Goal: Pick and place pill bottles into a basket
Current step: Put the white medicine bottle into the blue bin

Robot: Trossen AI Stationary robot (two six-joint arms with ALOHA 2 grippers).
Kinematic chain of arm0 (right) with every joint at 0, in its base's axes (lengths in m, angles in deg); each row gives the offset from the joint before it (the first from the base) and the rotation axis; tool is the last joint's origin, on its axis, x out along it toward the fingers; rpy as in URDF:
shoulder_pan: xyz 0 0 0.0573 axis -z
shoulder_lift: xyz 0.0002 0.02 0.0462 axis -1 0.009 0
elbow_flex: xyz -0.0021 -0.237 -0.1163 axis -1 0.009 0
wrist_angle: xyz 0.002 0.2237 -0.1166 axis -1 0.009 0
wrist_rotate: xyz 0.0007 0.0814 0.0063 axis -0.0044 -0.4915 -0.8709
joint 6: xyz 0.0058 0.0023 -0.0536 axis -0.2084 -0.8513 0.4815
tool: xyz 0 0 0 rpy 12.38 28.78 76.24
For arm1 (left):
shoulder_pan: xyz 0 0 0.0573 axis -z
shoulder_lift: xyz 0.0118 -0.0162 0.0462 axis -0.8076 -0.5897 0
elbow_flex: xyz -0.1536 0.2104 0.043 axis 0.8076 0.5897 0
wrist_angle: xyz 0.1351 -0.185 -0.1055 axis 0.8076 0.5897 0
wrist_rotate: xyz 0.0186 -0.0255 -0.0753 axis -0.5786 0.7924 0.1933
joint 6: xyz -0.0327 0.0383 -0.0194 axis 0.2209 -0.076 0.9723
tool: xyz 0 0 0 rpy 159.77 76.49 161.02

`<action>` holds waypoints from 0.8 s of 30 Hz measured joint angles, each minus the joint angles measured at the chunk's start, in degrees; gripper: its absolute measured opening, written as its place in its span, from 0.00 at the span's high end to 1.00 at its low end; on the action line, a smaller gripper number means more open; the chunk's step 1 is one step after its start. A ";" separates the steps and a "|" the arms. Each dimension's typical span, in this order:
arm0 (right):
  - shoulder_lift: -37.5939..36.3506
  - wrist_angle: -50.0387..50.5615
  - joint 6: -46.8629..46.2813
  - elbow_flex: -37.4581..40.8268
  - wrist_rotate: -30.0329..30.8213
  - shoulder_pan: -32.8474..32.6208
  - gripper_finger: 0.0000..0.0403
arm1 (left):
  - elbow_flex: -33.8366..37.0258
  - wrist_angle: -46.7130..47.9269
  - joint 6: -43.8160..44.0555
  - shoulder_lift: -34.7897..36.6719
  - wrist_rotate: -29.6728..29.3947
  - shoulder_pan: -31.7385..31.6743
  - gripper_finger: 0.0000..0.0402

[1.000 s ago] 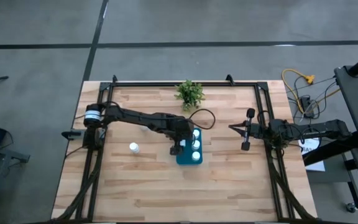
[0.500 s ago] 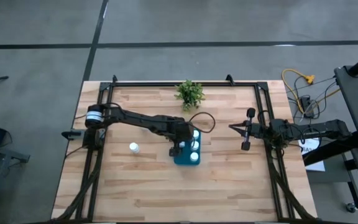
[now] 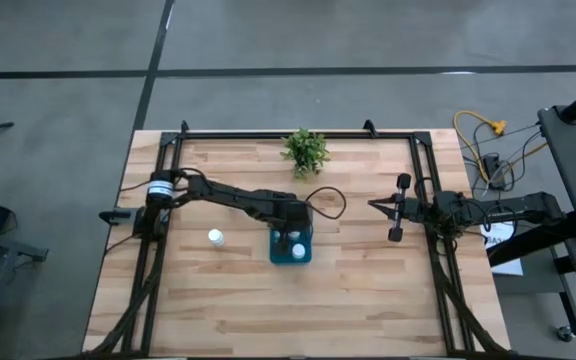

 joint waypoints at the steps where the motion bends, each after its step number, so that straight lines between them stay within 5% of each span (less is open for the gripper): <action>1: 0.00 0.00 0.00 0.00 0.00 -0.02 0.98 | -0.09 0.02 -0.01 0.00 0.00 0.02 0.14; 24: 0.00 -0.09 -0.13 0.00 0.00 -0.02 0.98 | -3.67 2.17 -0.08 0.22 -0.12 0.11 0.14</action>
